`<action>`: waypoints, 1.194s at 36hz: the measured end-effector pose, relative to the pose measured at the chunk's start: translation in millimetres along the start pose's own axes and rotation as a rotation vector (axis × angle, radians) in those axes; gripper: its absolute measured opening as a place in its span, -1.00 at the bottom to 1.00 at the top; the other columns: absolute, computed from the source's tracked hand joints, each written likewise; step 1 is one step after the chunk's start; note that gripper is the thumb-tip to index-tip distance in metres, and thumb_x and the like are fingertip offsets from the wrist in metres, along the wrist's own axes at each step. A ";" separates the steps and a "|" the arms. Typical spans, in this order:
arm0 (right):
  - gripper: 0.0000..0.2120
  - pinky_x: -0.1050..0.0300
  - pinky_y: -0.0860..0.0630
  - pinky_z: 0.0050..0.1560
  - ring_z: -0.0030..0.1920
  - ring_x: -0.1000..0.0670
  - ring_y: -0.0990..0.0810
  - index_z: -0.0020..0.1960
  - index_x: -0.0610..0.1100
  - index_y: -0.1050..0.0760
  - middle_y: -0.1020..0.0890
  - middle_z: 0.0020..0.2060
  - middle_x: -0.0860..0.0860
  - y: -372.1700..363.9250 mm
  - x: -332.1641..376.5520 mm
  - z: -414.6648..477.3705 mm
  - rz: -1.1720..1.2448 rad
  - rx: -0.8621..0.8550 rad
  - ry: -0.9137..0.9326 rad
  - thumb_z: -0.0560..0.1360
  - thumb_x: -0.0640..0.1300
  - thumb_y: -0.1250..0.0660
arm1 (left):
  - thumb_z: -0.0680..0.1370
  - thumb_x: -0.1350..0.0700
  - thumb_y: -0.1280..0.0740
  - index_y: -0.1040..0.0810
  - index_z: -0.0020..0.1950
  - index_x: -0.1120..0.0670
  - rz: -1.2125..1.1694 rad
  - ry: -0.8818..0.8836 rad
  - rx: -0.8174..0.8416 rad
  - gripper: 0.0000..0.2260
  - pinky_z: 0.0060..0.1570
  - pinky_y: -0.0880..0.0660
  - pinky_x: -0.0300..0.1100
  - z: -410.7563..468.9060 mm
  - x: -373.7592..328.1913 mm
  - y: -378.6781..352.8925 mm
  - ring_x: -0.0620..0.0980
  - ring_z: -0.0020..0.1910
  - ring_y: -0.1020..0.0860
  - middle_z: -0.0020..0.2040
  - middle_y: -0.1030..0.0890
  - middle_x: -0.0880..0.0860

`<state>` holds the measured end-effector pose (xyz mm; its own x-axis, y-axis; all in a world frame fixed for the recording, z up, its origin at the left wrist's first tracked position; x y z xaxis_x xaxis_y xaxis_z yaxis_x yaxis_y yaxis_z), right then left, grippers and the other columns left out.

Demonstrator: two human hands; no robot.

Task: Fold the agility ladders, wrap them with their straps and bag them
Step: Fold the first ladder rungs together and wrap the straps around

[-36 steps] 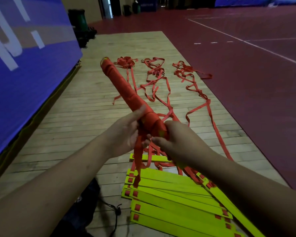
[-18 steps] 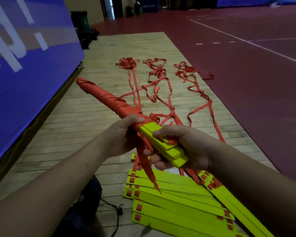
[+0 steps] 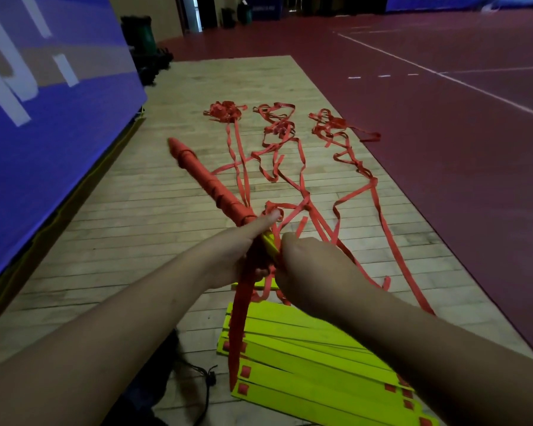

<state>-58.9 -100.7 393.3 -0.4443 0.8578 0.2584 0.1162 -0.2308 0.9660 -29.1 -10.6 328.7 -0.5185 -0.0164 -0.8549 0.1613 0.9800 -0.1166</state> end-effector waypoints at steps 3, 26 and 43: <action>-0.72 0.02 -0.48 -0.19 -0.10 -0.11 -0.58 0.25 -0.13 -0.36 -0.53 -0.10 -0.03 -2.0 0.2 2.9 0.000 -0.049 0.021 0.68 0.06 -0.17 | 0.58 0.05 -0.33 -0.55 -0.35 0.08 -0.071 -0.013 0.008 -0.69 -0.31 -0.44 -0.19 2.0 -0.1 4.2 -0.03 -0.44 -0.52 -0.38 -0.55 0.05; -0.72 0.17 -0.49 -0.45 -0.44 -0.05 -0.61 -0.02 -0.25 -0.54 -0.70 -0.33 -0.12 4.2 -24.3 3.4 0.851 0.103 -0.169 0.67 -0.04 -0.23 | 0.42 -0.09 -0.42 -0.62 -0.21 0.12 -0.048 0.025 0.101 -0.74 -0.47 -0.42 -0.36 -13.6 -11.0 25.0 -0.11 -0.43 -0.47 -0.35 -0.50 0.02; -0.69 -0.06 -0.69 -0.22 -0.30 -0.13 -0.69 0.21 -0.23 -0.46 -0.66 -0.06 -0.19 -10.8 -19.2 3.5 1.278 0.107 -0.324 0.66 0.01 -0.25 | 0.52 0.08 -0.35 -0.53 -0.17 0.14 -0.198 -0.086 -0.021 -0.85 -0.33 -0.51 -0.21 -5.9 -21.2 30.7 -0.03 -0.39 -0.56 -0.27 -0.56 0.07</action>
<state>-48.5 -113.1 377.9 0.2592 0.1380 0.9559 0.3673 -0.9294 0.0346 -18.1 21.0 346.2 -0.4648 -0.2248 -0.8564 0.0459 0.9598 -0.2769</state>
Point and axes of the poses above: each hand's wrist, its own z-axis towards the middle knuckle, its own y-axis out of the back of the hand, x = y × z, the point moved 9 cm from there along z, towards the middle knuckle
